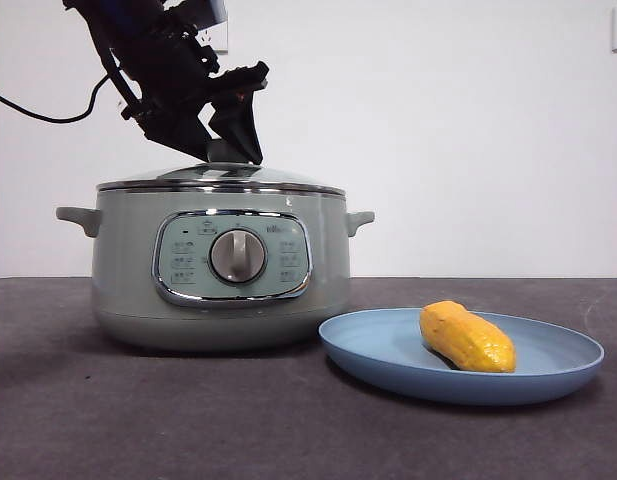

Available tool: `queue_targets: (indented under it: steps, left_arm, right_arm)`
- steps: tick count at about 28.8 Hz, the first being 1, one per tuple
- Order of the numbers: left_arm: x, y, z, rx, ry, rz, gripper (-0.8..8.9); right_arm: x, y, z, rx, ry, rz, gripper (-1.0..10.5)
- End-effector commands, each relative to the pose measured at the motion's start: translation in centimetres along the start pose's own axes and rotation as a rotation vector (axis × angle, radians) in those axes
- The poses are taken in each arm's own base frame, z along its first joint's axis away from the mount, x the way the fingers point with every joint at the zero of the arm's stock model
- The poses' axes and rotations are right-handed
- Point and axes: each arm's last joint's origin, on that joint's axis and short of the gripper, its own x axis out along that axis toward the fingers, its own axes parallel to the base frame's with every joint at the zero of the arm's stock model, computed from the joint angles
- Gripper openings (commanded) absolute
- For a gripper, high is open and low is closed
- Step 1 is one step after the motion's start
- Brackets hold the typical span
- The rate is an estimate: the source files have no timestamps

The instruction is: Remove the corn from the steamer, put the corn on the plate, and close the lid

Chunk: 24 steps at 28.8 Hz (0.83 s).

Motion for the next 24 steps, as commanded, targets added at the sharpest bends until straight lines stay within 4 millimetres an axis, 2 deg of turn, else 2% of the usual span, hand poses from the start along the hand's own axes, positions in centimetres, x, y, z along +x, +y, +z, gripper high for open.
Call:
queue_targets:
  steps: [1, 3, 4, 5, 8, 9, 17, 24]
  left_arm:
    - [0.6, -0.1, -1.2, 0.009, 0.081, -0.007, -0.06]
    - [0.6, -0.1, -1.3, 0.006, 0.086, -0.009, 0.10]
    - [0.6, -0.1, -1.3, 0.006, 0.087, -0.010, 0.51]
    - [0.6, -0.1, -1.3, 0.006, 0.087, -0.010, 1.23]
    - [0.6, -0.1, -1.2, 0.006, 0.083, -0.009, 4.82]
    - [0.6, -0.1, -1.2, 0.006, 0.083, -0.009, 5.54]
    - [-0.9, -0.2, -0.4, 0.009, 0.043, -0.006, 5.74]
    - [-4.5, -0.5, 0.8, 0.013, -0.008, -0.006, 5.74]
  right_arm:
    - [0.1, 0.0, -0.1, -0.009, -0.001, 0.000, 5.4]
    - [0.1, 0.0, -0.1, -0.010, -0.001, 0.001, 5.4]
    - [0.1, 0.0, -0.1, -0.010, 0.000, 0.003, 5.4]
    - [0.1, 0.0, -0.1, -0.010, 0.001, 0.006, 5.4]
    - [0.1, 0.0, -0.1, -0.010, 0.005, 0.005, 5.4]
    - [0.1, 0.0, -0.1, -0.010, 0.007, 0.005, 5.4]
    - [0.1, -0.1, -0.4, -0.012, 0.035, -0.002, 5.4]
    - [0.1, -0.1, -0.6, -0.020, 0.053, -0.007, 5.4]
